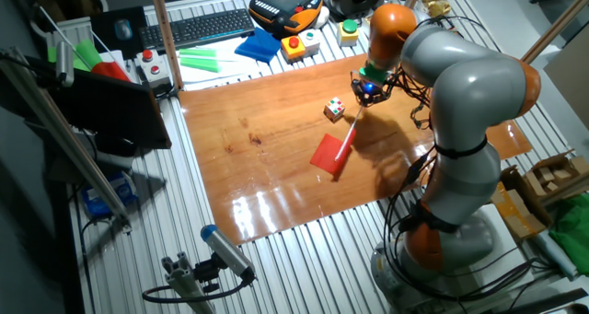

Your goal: Wave the flag

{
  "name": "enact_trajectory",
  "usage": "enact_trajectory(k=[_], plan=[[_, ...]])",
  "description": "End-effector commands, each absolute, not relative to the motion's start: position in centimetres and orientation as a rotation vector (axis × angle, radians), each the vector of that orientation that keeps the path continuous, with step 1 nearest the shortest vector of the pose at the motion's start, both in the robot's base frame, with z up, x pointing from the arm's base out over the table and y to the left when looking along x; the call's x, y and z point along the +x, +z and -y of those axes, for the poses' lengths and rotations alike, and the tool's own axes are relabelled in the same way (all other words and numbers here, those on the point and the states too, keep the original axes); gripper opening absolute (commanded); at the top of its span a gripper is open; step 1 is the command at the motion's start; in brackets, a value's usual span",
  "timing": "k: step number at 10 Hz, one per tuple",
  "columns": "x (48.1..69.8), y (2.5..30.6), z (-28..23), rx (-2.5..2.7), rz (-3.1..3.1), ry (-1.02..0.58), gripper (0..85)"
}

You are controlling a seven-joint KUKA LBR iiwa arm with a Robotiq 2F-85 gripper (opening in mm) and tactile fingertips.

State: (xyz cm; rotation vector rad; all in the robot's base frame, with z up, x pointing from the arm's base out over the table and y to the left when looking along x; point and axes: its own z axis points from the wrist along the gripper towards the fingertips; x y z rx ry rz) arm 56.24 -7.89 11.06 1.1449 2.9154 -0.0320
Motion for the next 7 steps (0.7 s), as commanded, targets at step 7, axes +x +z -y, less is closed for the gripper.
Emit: enact_trajectory(k=[7], plan=[[56.6, 9.0, 7.6, 0.931, -2.972, 0.011, 0.7]])
